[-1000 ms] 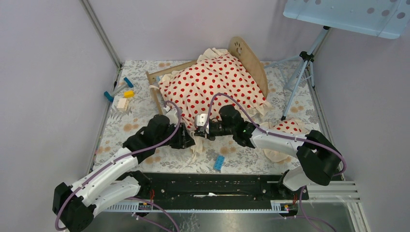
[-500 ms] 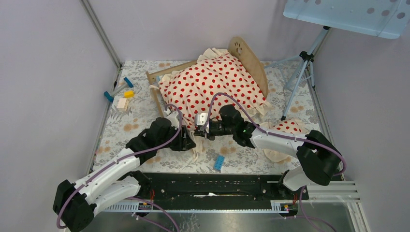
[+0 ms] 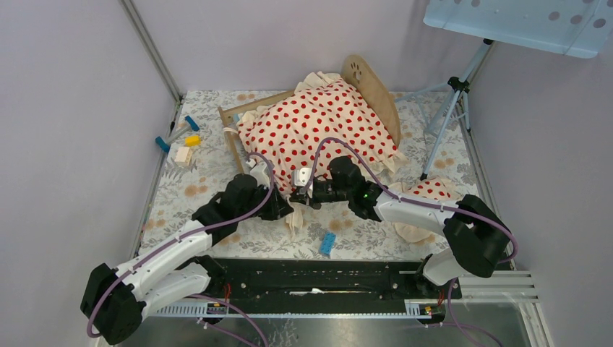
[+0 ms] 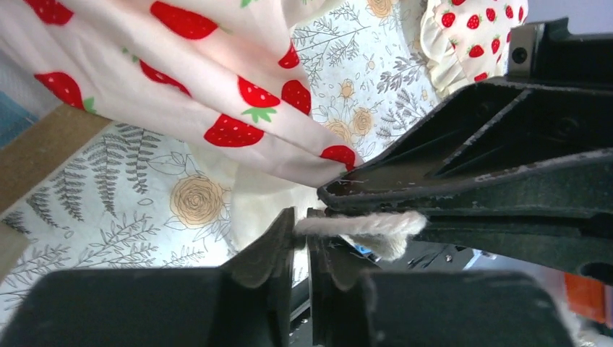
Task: Set up the pet bed
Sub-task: Cross the ropes on the bed frame.
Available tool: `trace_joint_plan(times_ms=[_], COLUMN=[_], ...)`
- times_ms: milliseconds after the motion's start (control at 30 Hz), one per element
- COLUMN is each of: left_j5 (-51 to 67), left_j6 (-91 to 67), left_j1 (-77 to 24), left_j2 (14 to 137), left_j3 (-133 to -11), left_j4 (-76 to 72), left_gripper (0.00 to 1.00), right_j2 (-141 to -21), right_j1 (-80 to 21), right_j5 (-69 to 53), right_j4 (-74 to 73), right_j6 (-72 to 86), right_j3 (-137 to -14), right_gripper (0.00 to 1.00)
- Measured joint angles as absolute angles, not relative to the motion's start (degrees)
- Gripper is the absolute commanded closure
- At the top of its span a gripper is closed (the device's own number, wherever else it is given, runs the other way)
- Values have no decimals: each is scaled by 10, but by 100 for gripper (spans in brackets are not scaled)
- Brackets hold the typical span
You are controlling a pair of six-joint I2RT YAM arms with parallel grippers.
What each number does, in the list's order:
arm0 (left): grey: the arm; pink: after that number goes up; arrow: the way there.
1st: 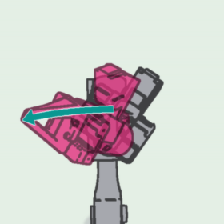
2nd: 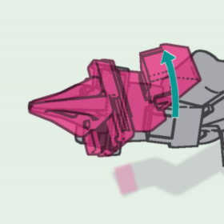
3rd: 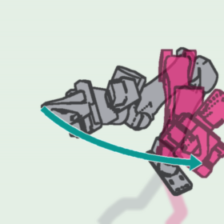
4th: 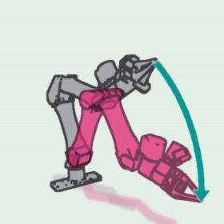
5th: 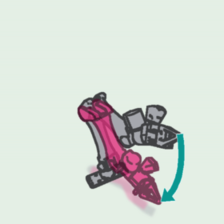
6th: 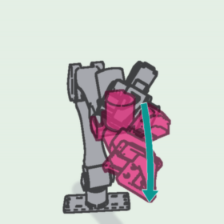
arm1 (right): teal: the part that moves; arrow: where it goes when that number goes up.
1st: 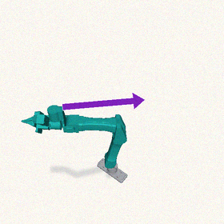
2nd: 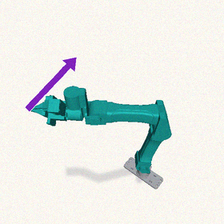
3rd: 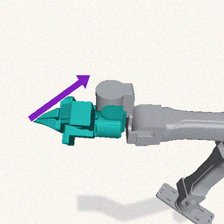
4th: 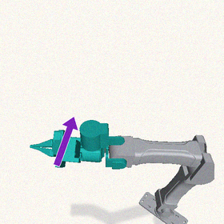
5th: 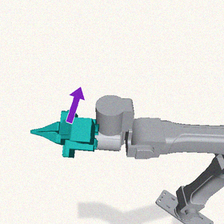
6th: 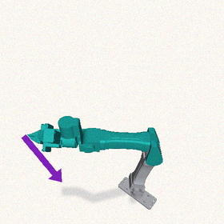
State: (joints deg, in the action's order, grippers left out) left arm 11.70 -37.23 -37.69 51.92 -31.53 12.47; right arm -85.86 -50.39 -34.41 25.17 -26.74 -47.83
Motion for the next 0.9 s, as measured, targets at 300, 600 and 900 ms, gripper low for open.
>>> trace_joint_plan(times_ms=[300,600,900], left_j5=[95,10,-45], left_j6=[-371,-332,-275], left_j1=[-377,-378,-378], left_j2=[522,532,621], left_j3=[-323,-473,-602], left_j4=[176,352,478], left_gripper=[100,100,100], right_j2=[-859,-845,-782], right_j1=[-503,-502,-501], right_j5=[-333,-290,-270], right_j4=[265,305,313], right_j6=[-264,-253,-254], right_j3=[-469,-435,-393], right_gripper=[88,49,39])
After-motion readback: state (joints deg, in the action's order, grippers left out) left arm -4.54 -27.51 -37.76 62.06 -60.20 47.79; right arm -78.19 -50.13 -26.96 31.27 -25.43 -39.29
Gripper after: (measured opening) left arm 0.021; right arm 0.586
